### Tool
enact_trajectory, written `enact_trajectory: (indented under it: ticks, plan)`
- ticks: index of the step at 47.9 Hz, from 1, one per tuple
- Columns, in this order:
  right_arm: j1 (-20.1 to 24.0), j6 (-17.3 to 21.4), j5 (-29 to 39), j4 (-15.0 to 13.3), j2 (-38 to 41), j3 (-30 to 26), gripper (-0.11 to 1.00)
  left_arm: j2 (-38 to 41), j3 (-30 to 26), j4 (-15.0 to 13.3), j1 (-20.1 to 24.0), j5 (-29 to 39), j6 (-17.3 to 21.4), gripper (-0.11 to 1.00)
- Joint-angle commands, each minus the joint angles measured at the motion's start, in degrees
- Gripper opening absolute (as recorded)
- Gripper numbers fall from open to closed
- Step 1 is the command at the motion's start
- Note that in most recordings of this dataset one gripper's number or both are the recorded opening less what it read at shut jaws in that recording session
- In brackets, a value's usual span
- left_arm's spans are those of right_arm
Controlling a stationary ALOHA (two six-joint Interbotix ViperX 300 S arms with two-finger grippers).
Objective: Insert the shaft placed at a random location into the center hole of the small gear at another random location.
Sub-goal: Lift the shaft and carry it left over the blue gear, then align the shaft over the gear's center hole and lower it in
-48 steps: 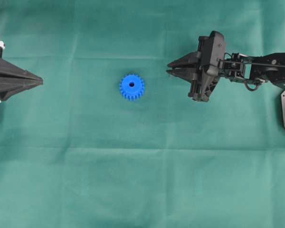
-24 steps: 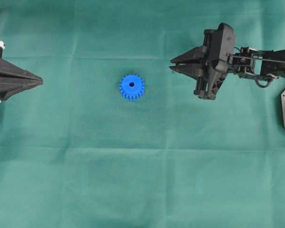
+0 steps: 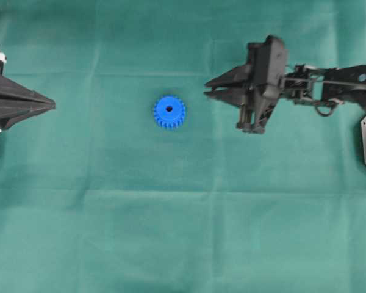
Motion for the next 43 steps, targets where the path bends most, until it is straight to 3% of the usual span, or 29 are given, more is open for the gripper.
enact_trajectory:
  ticks: [1,20,43]
  plan:
    - [0.62,0.62,0.7,-0.09,0.7,-3.96,0.14,0.44,-1.32,0.18,0.0,-0.26,0.0,0.0]
    - [2.29,0.62,4.22,-0.09,6.5,-12.83,0.14,0.09,-1.41,0.18,-0.09,-0.35,0.0,0.0]
    - [2.64,0.53,5.19,-0.09,9.49,-16.26,0.14,0.09,-1.41,0.09,-0.09,-0.26,0.09,0.0]
